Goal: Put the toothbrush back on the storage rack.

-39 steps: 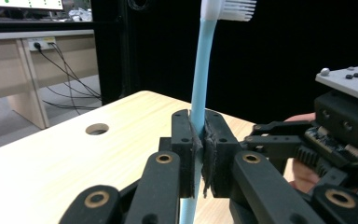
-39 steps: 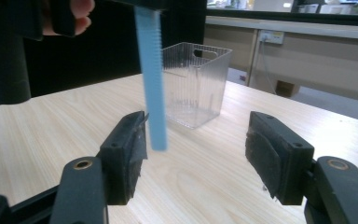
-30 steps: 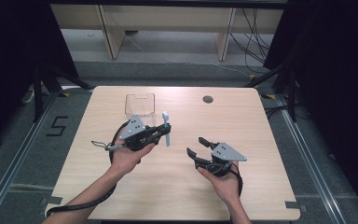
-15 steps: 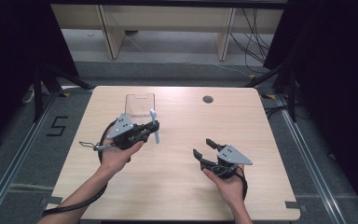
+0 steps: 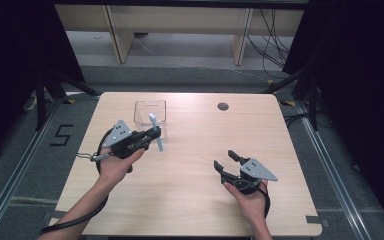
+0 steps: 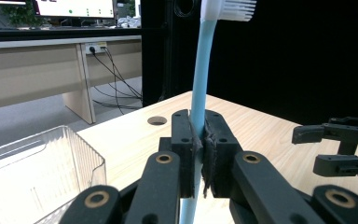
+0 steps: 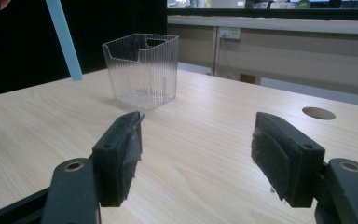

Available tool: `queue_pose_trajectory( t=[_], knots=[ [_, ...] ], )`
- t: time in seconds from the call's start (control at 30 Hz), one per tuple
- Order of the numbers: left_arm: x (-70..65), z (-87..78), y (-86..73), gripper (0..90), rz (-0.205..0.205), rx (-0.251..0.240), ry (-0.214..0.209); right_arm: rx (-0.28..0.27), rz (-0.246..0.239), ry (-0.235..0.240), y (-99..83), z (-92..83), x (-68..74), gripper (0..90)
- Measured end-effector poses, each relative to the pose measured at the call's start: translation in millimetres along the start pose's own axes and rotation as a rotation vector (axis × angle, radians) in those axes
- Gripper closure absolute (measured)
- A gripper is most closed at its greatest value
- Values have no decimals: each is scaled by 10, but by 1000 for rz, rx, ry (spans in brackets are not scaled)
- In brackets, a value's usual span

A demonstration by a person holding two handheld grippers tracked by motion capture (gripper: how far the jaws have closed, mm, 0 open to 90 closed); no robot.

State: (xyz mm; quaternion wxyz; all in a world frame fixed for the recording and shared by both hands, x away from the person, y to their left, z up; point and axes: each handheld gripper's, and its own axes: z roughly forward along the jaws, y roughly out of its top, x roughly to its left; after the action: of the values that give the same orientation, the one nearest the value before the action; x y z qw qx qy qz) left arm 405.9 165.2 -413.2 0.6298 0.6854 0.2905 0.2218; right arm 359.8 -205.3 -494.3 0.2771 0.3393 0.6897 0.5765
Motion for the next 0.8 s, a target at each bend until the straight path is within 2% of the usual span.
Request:
queue_pose_trajectory(
  t=[0.03, 0.07, 0.1, 0.13, 0.17, 0.23, 0.27, 0.37, 0.57, 0.67, 0.7, 0.73, 0.77, 0.8],
  knots=[
    [7, -8, -1, 836, 0, -1, 2, -16, 2, 6, -4, 4, -2, 344],
    [11, -16, -2, 837, -1, -3, 5, 3, 23, 4, -2, -15, 16, 344],
    [16, -23, 0, 837, 3, -4, 10, -8, 2, -3, 0, -15, 0, 343],
    [22, -30, 3, 836, 7, -5, 11, -10, 20, 12, -1, -14, 5, 343],
    [29, -39, 7, 836, 10, -2, 16, -15, -13, -2, 2, -21, -19, 344],
    [45, -47, 12, 837, 8, -8, 20, -12, -2, -1, -7, -30, -17, 344],
    [54, -60, 18, 837, 11, -1, 29, -16, 15, 14, -15, -26, -16, 344],
    [88, -85, 31, 836, 12, -1, 42, -17, -12, 5, -17, -35, -33, 344],
    [170, -150, 60, 837, 6, -5, 72, -1, 14, 9, -14, -52, -26, 344],
    [204, -169, 74, 837, 11, -3, 82, -16, 19, 15, -18, -37, -25, 344],
    [213, -176, 78, 837, 14, -1, 85, -4, 0, 1, -14, -51, -34, 344],
    [218, -179, 81, 836, 13, -1, 87, -9, 16, 16, -19, -39, -23, 344],
    [228, -183, 84, 836, 14, -1, 87, -19, -14, 5, -16, -36, -37, 343],
    [236, -187, 86, 836, 14, -1, 91, -18, -13, 2, -15, -35, -33, 344]
  ],
)
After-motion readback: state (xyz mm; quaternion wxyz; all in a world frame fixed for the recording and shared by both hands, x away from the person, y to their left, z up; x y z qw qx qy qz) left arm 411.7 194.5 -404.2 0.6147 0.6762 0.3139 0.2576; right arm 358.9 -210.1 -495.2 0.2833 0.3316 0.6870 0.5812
